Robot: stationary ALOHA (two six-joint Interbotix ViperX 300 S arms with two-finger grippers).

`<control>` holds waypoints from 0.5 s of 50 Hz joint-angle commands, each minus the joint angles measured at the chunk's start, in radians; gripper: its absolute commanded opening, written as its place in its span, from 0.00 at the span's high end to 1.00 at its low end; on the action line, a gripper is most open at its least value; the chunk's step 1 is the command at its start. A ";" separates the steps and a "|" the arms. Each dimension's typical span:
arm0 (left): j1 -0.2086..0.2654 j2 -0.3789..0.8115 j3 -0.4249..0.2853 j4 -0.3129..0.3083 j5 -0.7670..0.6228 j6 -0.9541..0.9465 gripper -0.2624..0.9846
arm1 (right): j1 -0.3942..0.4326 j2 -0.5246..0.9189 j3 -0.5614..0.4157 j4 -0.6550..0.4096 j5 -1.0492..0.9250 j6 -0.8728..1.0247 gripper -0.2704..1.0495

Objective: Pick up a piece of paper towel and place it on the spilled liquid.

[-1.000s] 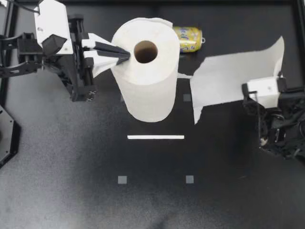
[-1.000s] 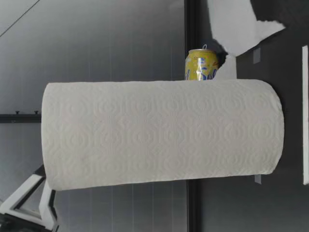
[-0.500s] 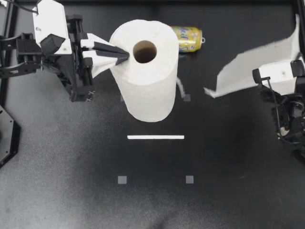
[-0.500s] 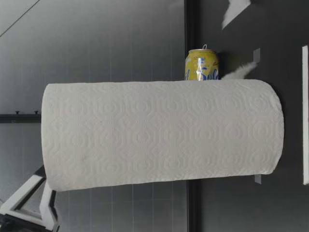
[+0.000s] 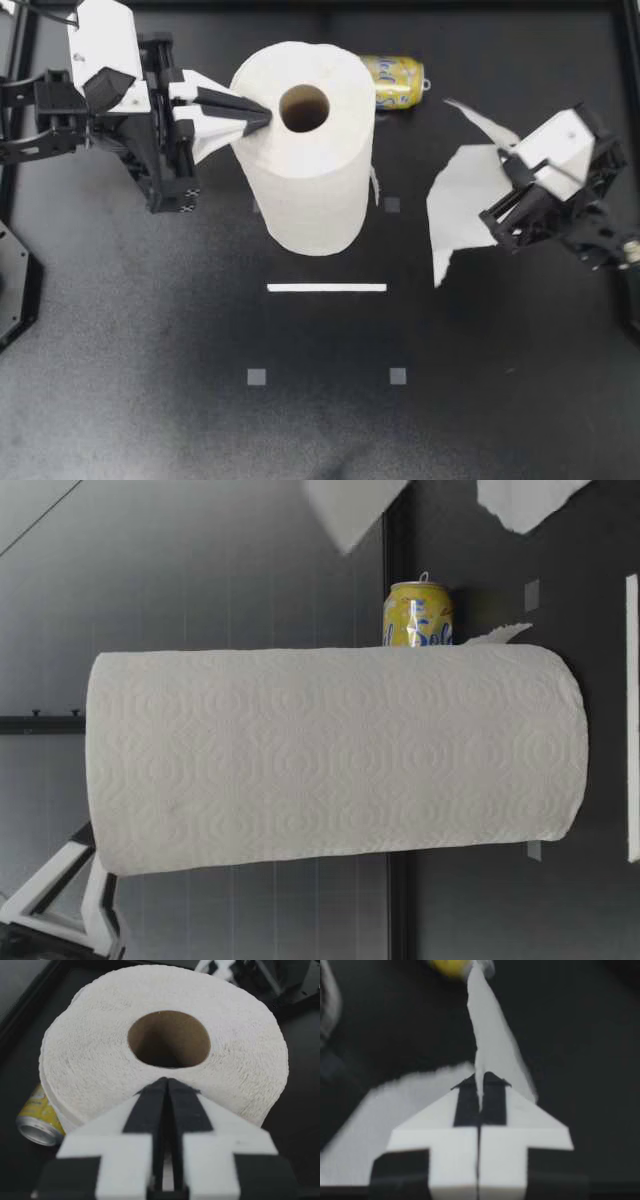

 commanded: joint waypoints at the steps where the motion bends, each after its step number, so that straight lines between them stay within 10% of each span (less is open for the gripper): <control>1: 0.006 0.026 0.035 -0.006 0.015 -0.011 0.70 | -0.011 -0.098 -0.005 -0.063 -0.003 0.006 0.86; 25: 0.005 0.038 0.035 -0.014 -0.035 -0.002 0.70 | -0.422 -0.316 0.229 -0.249 -0.347 0.204 0.86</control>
